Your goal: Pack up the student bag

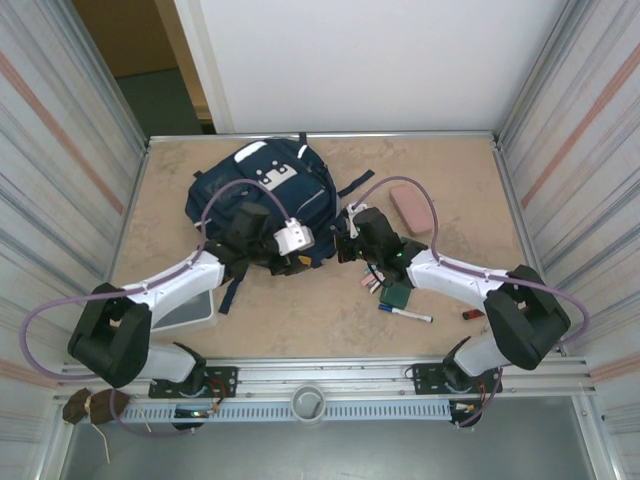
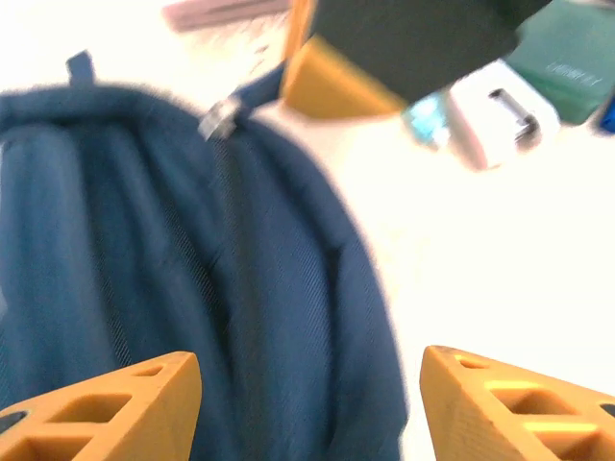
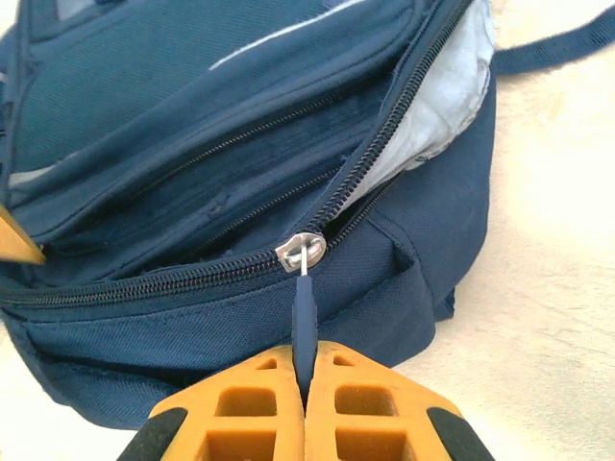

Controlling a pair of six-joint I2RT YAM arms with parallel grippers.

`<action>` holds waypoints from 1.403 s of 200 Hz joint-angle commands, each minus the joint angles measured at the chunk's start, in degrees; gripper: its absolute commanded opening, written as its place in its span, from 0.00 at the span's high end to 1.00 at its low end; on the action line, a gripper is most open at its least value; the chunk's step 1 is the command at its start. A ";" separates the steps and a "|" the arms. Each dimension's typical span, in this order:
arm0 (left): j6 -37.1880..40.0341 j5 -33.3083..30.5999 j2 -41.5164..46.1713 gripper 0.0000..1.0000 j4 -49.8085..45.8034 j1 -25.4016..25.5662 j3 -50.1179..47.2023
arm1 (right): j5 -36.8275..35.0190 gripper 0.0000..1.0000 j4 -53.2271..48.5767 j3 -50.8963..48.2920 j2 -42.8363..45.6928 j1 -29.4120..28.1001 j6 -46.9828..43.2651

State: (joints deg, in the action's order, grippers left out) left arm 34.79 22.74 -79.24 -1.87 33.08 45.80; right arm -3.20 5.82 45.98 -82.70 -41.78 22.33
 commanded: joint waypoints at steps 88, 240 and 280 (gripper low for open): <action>-0.35 1.68 -8.42 0.99 1.56 -1.23 6.78 | -3.47 1.00 1.10 -2.16 5.59 0.01 1.11; -2.18 2.84 3.16 0.81 -0.85 -11.99 -3.50 | 0.20 1.00 0.85 4.56 -1.42 2.88 -1.71; -1.12 -2.89 -1.07 0.49 -0.89 -3.09 1.97 | 0.22 1.00 0.74 4.57 1.34 0.15 -0.07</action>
State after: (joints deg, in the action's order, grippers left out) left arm 33.12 24.25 -77.58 -2.13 25.76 43.05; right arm -1.74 5.61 49.23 -85.56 -40.21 20.62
